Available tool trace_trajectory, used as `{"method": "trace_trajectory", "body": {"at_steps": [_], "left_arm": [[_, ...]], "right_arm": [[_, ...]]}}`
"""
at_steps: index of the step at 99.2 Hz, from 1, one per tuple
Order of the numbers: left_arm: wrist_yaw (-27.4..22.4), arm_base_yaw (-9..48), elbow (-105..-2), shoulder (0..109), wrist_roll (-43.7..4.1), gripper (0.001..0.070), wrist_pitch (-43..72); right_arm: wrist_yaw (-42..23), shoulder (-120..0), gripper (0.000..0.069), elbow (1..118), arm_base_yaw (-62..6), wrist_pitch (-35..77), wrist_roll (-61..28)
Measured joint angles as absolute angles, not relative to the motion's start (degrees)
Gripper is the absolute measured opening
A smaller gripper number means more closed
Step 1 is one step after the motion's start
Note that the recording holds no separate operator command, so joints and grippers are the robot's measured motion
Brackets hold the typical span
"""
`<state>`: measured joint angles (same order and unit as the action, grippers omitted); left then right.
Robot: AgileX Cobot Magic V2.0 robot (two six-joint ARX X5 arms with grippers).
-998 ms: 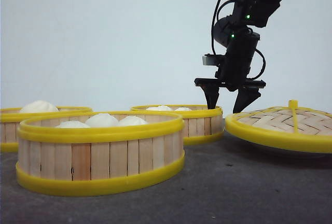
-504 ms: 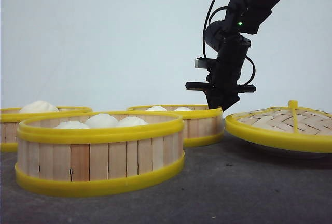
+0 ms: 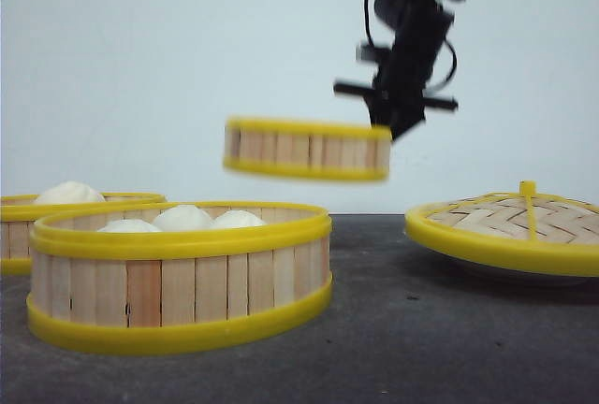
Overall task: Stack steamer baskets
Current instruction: 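Lift the basket with the right gripper and carry it over the nearest basket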
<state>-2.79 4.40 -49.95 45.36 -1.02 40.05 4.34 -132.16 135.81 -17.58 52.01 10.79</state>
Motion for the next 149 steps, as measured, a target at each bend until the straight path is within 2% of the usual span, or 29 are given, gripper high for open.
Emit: {"method": "trace_trajectory", "body": {"at_steps": [24, 45, 79, 115, 149], "left_arm": [[-2.8, 4.4, -50.0, 45.4, -1.0, 0.0514, 40.1], [-2.8, 4.4, -50.0, 45.4, -1.0, 0.0514, 40.1], [-2.8, 4.6, -50.0, 45.4, -1.0, 0.0514, 40.4], [-2.8, 5.9, -50.0, 45.4, 0.1, 0.0514, 41.6], [-2.8, 5.9, -50.0, 45.4, 0.4, 0.0514, 41.6]], "right_arm": [[4.4, -132.0, 0.0020, 149.4, -19.2, 66.1, 8.5], [3.8, -128.8, 0.0020, 152.3, -20.9, 76.6, 5.9], [3.5, -128.5, 0.0020, 152.0, -24.4, 77.4, 4.3], [4.6, -123.8, 0.0020, 135.9, -27.0, 77.4, 2.2], [5.2, -118.9, 0.0020, 134.8, -32.5, 77.5, 1.3]]}}
